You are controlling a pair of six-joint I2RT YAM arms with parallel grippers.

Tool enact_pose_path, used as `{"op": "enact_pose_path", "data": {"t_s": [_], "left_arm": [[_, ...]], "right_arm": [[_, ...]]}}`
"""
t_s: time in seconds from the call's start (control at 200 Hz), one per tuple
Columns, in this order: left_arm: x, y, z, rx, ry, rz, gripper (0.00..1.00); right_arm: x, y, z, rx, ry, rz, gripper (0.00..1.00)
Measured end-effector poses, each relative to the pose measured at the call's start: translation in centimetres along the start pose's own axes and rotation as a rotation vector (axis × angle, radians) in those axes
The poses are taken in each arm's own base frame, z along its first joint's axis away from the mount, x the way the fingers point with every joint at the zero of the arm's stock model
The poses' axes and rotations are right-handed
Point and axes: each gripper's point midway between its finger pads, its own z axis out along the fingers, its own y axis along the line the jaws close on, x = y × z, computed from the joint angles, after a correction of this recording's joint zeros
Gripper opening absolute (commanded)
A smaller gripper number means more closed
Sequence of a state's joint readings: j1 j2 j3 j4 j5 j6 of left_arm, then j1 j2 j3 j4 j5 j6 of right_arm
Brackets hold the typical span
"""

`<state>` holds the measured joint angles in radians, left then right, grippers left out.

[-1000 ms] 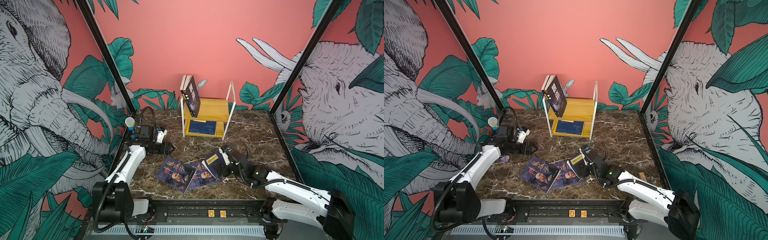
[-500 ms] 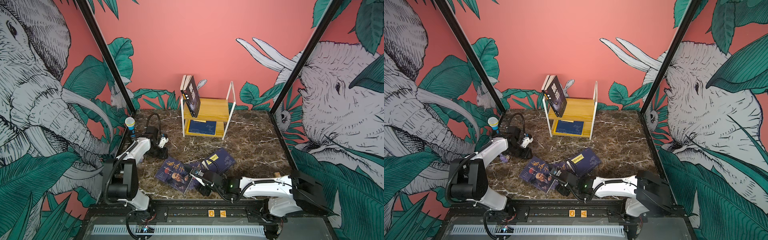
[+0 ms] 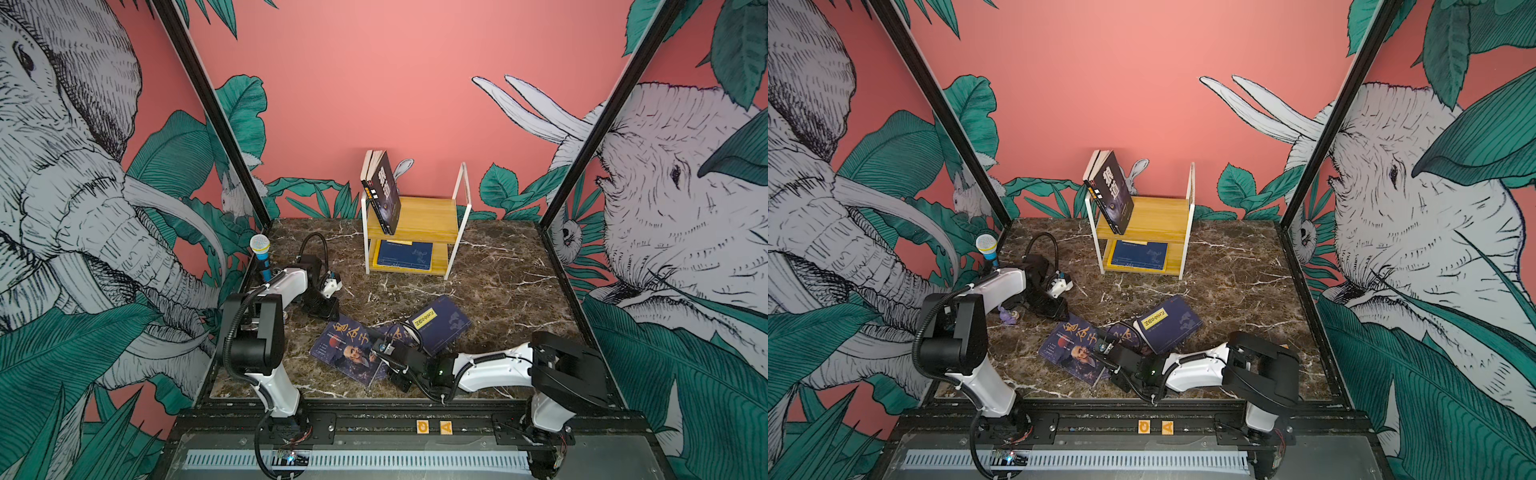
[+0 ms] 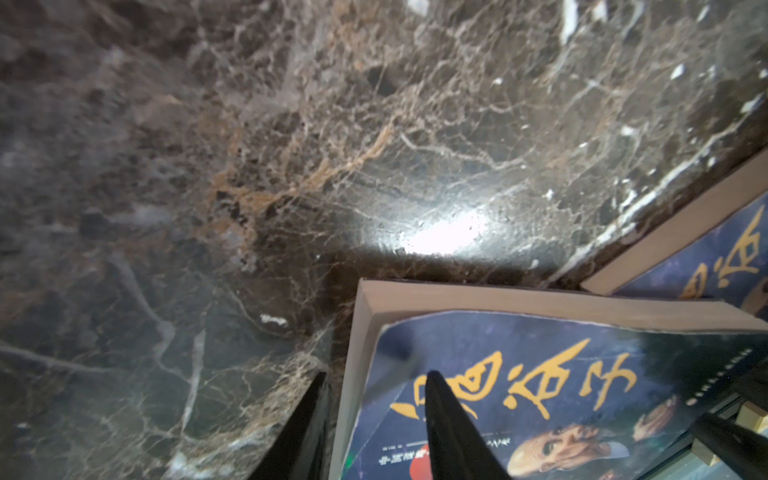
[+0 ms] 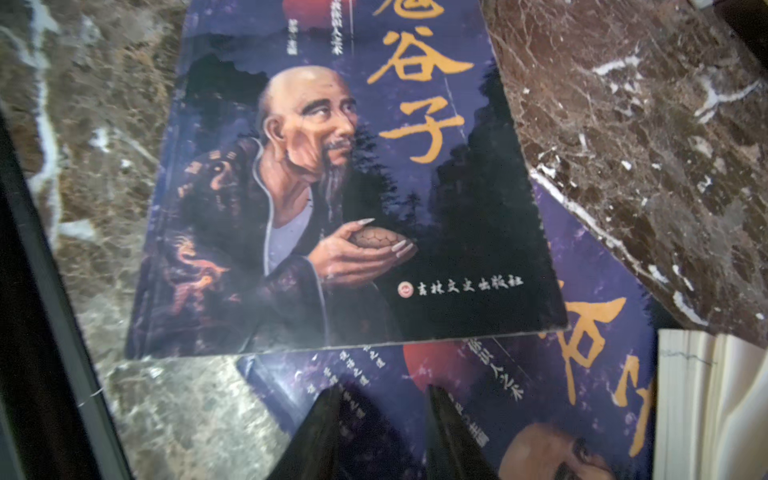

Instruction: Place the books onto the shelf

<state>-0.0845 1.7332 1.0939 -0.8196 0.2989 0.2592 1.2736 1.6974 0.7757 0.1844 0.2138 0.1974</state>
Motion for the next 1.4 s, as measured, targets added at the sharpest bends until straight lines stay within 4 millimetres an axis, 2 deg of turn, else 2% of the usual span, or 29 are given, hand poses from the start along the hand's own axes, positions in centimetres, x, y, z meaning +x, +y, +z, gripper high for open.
{"op": "enact_pose_path", "data": {"t_s": [0.115, 0.36, 0.505, 0.575, 0.68, 0.79, 0.925, 1.09, 1.16, 1.245, 1.4], "left_arm": [[0.1, 0.1, 0.1, -0.004, 0.007, 0.003, 0.39], [-0.5, 1.2, -0.1, -0.042, -0.014, 0.000, 0.33], [-0.6, 1.3, -0.1, -0.042, -0.019, -0.010, 0.19], [-0.7, 1.0, -0.1, -0.021, -0.024, -0.015, 0.13], [-0.6, 0.0, 0.0, 0.021, -0.021, -0.017, 0.09], [-0.5, -0.9, 0.1, 0.047, -0.012, -0.016, 0.00], [-0.5, -1.2, 0.0, 0.061, -0.014, -0.023, 0.00], [-0.5, -2.0, -0.6, 0.088, -0.028, -0.037, 0.00], [-0.6, -2.5, -1.2, 0.106, -0.042, -0.051, 0.00], [-0.8, -3.2, -2.0, 0.131, -0.058, -0.071, 0.00], [-1.2, -4.7, -3.1, 0.199, -0.089, -0.106, 0.00]], "right_arm": [[-1.5, -1.2, 1.0, 0.034, -0.035, 0.036, 0.34], [-2.9, -4.0, 2.8, 0.082, -0.037, 0.073, 0.33], [-3.6, -6.9, 3.3, 0.132, -0.028, 0.104, 0.33], [-4.5, -8.8, 3.3, 0.165, -0.048, 0.132, 0.33], [-6.4, -11.6, 3.0, 0.231, -0.090, 0.159, 0.34], [-7.3, -12.8, 2.6, 0.272, -0.111, 0.157, 0.37], [-6.5, -12.9, 1.3, 0.287, -0.095, 0.140, 0.44], [-5.5, -12.1, -1.4, 0.314, -0.066, 0.069, 0.64], [-5.7, -10.8, -2.3, 0.316, -0.064, -0.010, 0.69], [-6.1, -8.1, -2.8, 0.307, -0.065, -0.132, 0.73], [-7.2, -3.5, -2.2, 0.293, -0.068, -0.331, 0.80]]}}
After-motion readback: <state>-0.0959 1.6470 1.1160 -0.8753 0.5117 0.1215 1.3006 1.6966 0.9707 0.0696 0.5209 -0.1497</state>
